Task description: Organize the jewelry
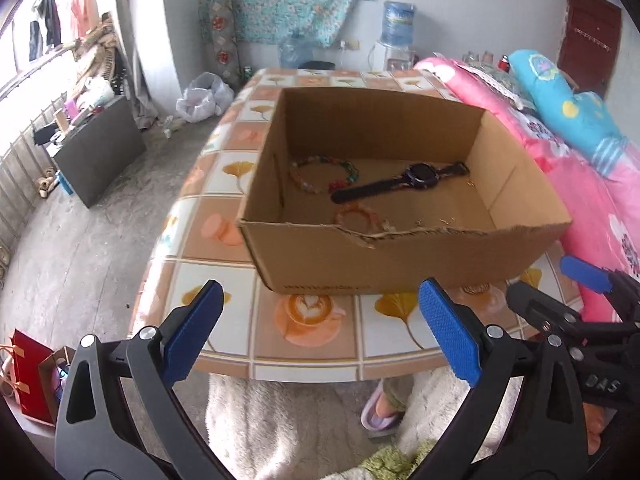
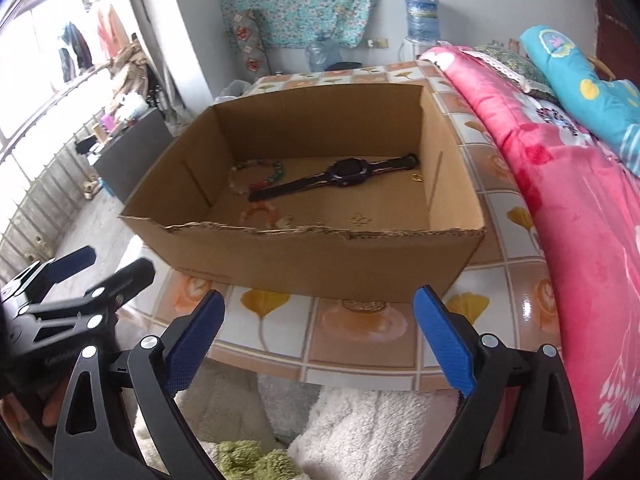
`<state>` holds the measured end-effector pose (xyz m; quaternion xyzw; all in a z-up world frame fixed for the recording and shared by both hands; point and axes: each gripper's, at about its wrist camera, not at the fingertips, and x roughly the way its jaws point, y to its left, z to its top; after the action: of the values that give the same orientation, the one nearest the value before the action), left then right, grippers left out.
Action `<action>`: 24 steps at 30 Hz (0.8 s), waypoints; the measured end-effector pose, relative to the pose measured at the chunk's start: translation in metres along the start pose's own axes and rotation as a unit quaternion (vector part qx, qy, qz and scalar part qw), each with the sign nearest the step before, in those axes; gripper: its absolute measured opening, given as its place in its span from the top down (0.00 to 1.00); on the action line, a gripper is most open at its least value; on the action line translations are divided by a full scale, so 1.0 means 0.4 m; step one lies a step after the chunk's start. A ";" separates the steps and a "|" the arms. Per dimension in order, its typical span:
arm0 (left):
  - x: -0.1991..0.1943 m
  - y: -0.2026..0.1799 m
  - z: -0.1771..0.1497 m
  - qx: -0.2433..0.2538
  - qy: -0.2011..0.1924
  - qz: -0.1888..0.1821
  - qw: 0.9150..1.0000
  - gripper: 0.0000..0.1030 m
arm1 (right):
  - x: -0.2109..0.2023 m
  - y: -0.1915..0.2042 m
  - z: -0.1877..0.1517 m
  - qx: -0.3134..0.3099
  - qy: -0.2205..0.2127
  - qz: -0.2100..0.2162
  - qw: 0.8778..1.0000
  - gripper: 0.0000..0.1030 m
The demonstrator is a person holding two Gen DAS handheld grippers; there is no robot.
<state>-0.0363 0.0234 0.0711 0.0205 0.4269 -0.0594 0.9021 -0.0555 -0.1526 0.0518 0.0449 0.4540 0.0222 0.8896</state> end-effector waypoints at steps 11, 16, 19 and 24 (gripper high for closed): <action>0.019 -0.022 0.003 0.004 0.017 0.009 1.000 0.08 | 0.000 -0.010 0.003 0.004 0.000 -0.012 1.000 0.10; 0.026 -0.019 0.006 -0.006 0.032 0.004 0.999 0.08 | 0.003 -0.014 0.003 0.011 0.002 -0.012 1.000 0.10; 0.030 -0.019 0.004 -0.007 0.036 0.007 0.999 0.08 | 0.007 -0.012 0.004 0.009 0.004 -0.017 1.000 0.10; 0.044 -0.022 0.004 -0.007 0.048 0.013 0.999 0.08 | 0.018 -0.013 0.003 0.011 0.013 -0.023 1.000 0.10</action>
<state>-0.0253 0.0130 0.0587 0.0225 0.4696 -0.0441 0.8815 -0.0503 -0.1573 0.0460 0.0435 0.4666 -0.0025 0.8834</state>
